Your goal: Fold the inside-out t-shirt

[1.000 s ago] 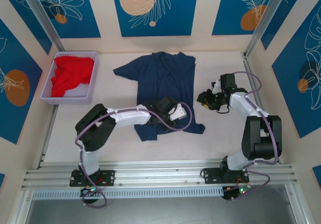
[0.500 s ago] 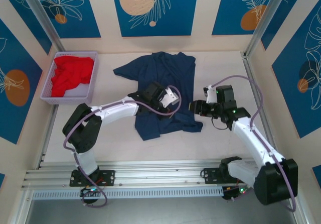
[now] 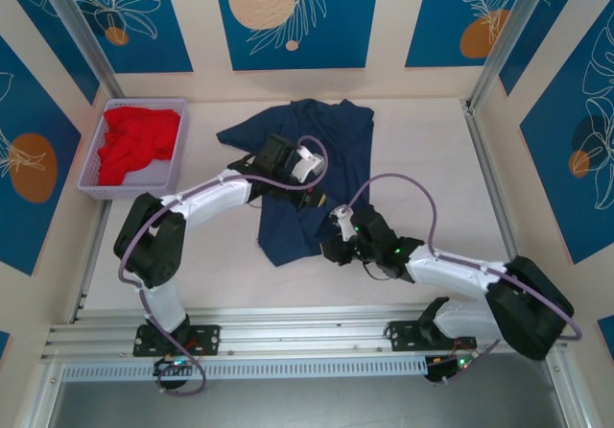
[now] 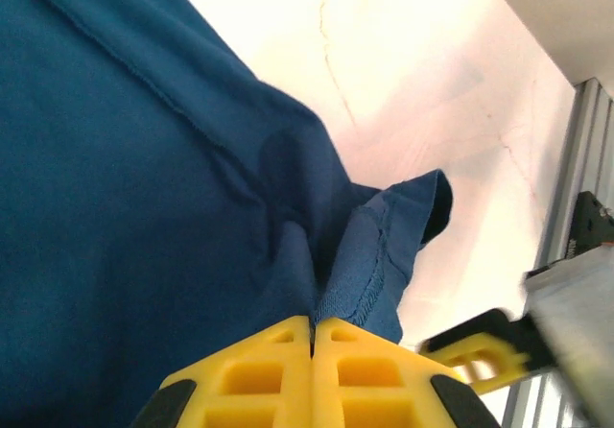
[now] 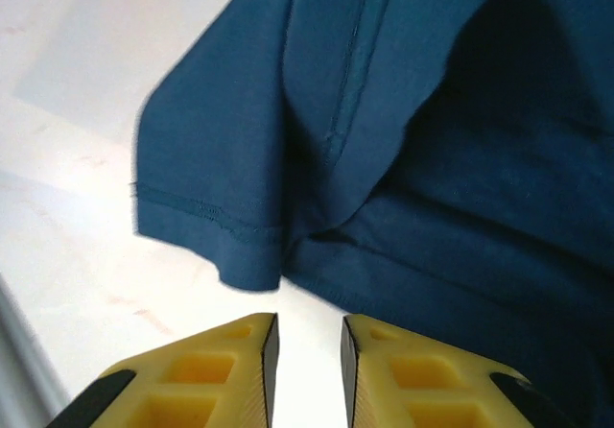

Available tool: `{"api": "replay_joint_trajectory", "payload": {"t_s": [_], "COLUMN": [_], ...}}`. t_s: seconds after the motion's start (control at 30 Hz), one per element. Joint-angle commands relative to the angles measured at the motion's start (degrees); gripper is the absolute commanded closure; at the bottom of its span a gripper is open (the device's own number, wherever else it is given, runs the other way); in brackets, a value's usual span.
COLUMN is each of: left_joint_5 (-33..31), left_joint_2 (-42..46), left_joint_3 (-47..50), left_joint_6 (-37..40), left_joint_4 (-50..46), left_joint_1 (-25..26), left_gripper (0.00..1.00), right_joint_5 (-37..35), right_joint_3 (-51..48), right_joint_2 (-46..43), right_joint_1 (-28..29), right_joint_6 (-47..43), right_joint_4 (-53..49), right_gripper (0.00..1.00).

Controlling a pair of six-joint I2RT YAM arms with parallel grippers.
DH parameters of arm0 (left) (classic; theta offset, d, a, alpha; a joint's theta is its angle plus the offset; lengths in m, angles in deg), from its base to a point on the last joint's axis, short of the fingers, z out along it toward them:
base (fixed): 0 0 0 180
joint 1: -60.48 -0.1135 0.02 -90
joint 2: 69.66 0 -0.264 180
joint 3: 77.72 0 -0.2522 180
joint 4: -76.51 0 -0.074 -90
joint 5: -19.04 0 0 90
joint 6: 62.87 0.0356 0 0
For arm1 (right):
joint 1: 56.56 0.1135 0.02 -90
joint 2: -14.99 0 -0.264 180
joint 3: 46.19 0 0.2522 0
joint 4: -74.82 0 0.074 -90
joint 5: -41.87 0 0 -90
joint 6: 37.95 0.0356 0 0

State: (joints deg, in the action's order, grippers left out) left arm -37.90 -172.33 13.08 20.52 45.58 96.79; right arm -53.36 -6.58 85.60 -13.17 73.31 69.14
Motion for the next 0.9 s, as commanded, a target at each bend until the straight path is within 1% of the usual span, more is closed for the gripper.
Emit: {"api": "replay_joint_trajectory", "payload": {"t_s": [0.0, 0.1, 0.17, 0.27, 0.4, 0.53, 0.6, 0.7, 0.77, 0.8, 0.87], "left_joint_5": [3.9, 4.0, 3.4, 3.5, 3.5, 3.7, 4.4, 5.5, 6.0, 5.8, 5.4], "left_joint_2": [2.3, 3.0, 3.6, 5.0, 6.9, 8.3, 8.9, 9.4, 9.3, 9.1, 8.5], "left_joint_3": [-3.9, -5.3, -6.4, -7.3, -8.8, -10.8, -11.4, -13.1, -14.8, -15.4, -16.3], "left_joint_6": [0.1, 1.7, 2.9, 3.1, 3.3, 2.8, 1.8, 0.2, -1.4, -2.4, -3.9], "left_joint_4": [-5.1, -7.8, -10.1, -10.6, -10.8, -11.5, -10.9, -9.8, -8.6, -8.2, -7.4], "left_joint_1": [-0.6, -0.8, -1.3, -1.9, -2.0, -1.9, -1.6, -0.8, -0.4, -0.2, 0.1], "left_gripper": [1.00, 1.00, 1.00, 1.00, 1.00, 1.00, 1.00, 1.00, 1.00, 1.00, 1.00], "right_joint_5": [-9.9, -14.8, -17.8, -19.7, -24.6, -32.6, -33.5, -32.7, -32.4, -31.5, -26.0], "right_joint_3": [0.7, 1.1, 0.8, 0.5, 1.4, 3.4, 3.2, 4.1, 4.8, 4.6, 2.2], "right_joint_2": [5.4, 10.4, 11.6, 12.3, 12.3, 10.3, 8.1, 4.0, 1.5, 0.4, -1.8], "right_joint_1": [1.3, 1.2, 0.5, -1.4, -2.4, -5.2, -7.3, -11.8, -14.1, -14.8, -15.1], "right_joint_6": [-2.9, -3.7, -4.8, -4.0, -2.4, 3.7, 6.1, 9.6, 9.7, 8.6, 4.1], "right_joint_4": [10.4, 14.1, 15.8, 16.6, 12.6, 1.8, -1.0, -5.7, -7.9, -7.3, -1.9], "right_gripper": [0.75, 0.78, 0.79, 0.79, 0.79, 0.81, 0.81, 0.81, 0.82, 0.82, 0.80]}}
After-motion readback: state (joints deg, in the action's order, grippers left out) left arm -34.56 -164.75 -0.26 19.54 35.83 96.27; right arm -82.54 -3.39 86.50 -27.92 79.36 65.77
